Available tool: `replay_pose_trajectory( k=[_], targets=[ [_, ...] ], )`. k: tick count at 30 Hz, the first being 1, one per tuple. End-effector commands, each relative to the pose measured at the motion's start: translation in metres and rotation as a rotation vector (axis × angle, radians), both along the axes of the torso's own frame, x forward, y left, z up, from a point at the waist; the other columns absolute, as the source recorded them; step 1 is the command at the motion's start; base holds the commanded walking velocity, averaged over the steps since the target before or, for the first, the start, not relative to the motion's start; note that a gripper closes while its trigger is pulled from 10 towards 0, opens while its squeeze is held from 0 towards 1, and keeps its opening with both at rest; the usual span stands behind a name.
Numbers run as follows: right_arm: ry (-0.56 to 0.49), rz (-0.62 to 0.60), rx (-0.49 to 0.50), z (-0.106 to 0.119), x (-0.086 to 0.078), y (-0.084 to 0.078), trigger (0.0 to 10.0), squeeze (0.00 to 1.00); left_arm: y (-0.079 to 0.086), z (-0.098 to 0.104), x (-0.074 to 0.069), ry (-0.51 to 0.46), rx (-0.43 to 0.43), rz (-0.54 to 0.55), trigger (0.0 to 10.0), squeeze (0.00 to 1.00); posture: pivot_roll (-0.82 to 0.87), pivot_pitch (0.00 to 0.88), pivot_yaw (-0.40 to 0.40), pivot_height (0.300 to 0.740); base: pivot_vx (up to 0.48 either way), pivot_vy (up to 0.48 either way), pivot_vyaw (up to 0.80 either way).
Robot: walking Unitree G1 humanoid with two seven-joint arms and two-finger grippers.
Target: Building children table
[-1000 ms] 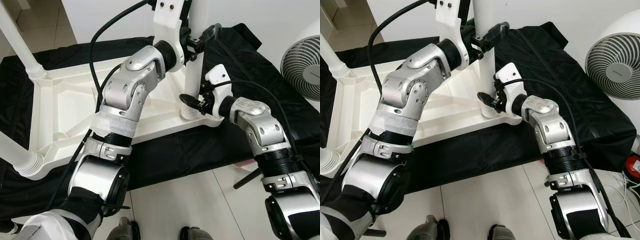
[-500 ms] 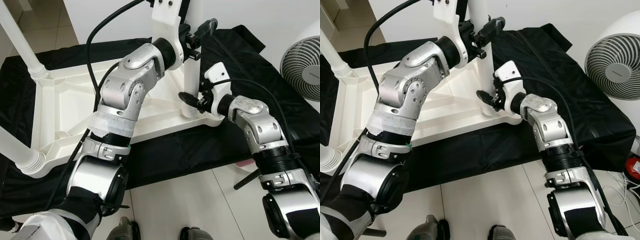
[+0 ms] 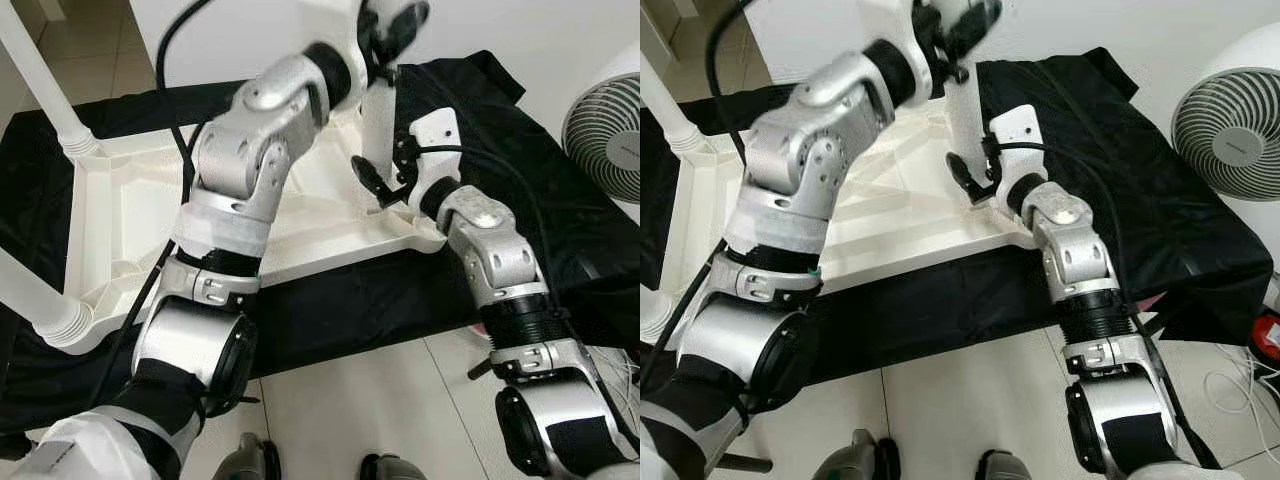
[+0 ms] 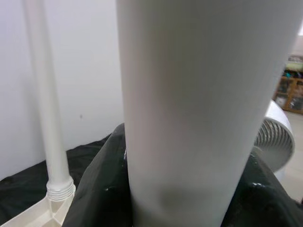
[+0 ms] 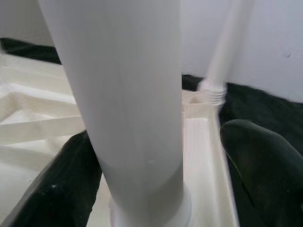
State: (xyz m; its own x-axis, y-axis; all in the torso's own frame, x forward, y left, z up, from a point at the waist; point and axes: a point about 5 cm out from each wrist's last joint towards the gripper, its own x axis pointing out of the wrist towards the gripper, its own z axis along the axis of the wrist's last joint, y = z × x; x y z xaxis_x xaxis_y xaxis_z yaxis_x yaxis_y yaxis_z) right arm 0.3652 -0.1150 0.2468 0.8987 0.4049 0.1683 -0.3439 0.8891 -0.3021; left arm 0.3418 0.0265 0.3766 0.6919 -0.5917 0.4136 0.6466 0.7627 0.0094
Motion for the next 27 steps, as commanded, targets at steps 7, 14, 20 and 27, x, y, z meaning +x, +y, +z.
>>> replay_pose_trajectory(
  k=[7,14,20,27],
  targets=[
    [-0.068,-0.199,-0.023,-0.020,-0.002,0.014,10.0,0.00,0.002,0.013,-0.004,-0.008,-0.070,0.067,10.0,0.00,-0.09,0.100,0.043,0.740,0.000,0.000,0.00],
    [-0.114,-0.302,0.019,-0.024,-0.003,0.024,10.0,0.00,-0.001,0.017,-0.004,-0.004,-0.072,0.061,10.0,0.00,-0.09,0.100,0.043,0.740,0.000,0.000,0.00],
    [-0.162,-0.343,-0.008,-0.016,-0.002,0.029,10.0,0.00,0.002,0.020,-0.001,-0.002,-0.075,0.053,10.0,0.00,-0.09,0.105,0.046,0.740,0.000,0.000,0.00],
    [-0.182,-0.360,0.004,-0.012,0.001,0.033,10.0,0.00,0.004,0.026,0.003,-0.003,-0.076,0.037,10.0,0.00,-0.09,0.101,0.044,0.740,0.000,0.000,0.00]
  ],
)
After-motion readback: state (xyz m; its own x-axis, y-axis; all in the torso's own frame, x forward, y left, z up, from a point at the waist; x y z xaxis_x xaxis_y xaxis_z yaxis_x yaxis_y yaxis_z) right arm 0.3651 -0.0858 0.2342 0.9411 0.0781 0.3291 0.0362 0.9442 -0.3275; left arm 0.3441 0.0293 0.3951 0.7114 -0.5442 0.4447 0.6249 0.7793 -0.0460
